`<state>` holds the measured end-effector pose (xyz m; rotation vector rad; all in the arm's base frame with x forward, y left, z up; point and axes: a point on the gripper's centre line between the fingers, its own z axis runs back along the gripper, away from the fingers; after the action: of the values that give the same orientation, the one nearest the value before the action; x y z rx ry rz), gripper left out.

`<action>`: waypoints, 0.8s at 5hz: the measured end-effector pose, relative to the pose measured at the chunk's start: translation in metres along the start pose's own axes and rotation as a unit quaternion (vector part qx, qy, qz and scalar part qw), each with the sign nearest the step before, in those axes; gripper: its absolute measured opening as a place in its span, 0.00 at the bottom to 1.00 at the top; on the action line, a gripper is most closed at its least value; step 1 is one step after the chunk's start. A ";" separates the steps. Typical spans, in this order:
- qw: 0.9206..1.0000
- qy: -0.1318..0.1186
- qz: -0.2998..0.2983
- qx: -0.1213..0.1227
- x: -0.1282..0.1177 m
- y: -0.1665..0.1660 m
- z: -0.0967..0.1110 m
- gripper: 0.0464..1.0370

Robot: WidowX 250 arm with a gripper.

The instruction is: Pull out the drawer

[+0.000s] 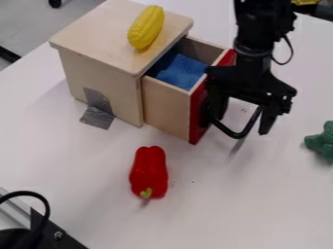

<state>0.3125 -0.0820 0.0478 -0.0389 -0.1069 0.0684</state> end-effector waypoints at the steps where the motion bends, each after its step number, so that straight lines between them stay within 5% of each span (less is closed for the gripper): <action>1: 1.000 -0.012 -0.018 -0.001 0.013 -0.010 -0.013 0.96; 2: 0.999 -0.017 -0.033 0.008 0.024 -0.017 -0.023 0.92; 4: 0.999 -0.011 -0.037 0.022 0.025 -0.013 -0.031 0.34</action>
<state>0.3411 -0.0948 0.0199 0.0092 -0.1286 -0.0024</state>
